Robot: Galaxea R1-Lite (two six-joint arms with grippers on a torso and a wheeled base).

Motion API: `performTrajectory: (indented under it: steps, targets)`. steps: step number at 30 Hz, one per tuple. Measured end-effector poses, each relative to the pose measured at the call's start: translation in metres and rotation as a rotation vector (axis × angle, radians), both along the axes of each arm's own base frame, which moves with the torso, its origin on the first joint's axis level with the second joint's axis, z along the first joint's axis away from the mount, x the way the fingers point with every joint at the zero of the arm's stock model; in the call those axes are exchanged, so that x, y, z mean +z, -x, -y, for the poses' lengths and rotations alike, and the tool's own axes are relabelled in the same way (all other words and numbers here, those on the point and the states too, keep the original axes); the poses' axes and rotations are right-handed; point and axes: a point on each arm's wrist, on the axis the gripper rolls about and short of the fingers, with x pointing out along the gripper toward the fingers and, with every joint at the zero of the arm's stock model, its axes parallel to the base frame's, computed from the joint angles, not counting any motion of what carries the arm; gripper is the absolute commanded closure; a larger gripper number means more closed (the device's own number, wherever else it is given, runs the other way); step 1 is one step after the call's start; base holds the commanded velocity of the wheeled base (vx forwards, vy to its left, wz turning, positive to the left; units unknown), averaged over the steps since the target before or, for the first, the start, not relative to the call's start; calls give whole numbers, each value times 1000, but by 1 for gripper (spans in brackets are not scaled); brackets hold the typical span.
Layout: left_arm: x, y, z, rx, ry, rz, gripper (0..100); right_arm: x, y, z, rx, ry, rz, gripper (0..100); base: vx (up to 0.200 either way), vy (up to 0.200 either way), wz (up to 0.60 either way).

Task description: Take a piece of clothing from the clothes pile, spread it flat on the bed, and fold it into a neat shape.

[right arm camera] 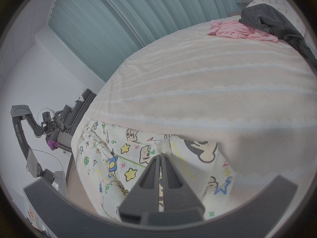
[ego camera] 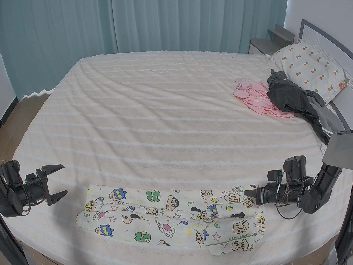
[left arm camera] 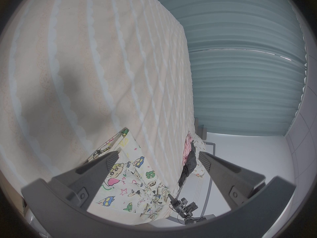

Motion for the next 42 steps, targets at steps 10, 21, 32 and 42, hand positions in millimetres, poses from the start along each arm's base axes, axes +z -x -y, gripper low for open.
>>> performTrajectory:
  steps: [10,21,32,42]
  targets:
    - [0,0,0,0,0,-1,0,6,4,1,-7,-4,25,100,0,0,0]
    - [-1,2,1,1,4,-8,0,8,-1,-3,4,-10,43,0,0,0,0]
    - [-2,2,1,0,3,-7,0,-2,-2,-7,11,3,7,100,0,0,0]
    - [-2,2,1,0,4,-8,0,-3,13,-2,-30,29,5,100,0,0,0]
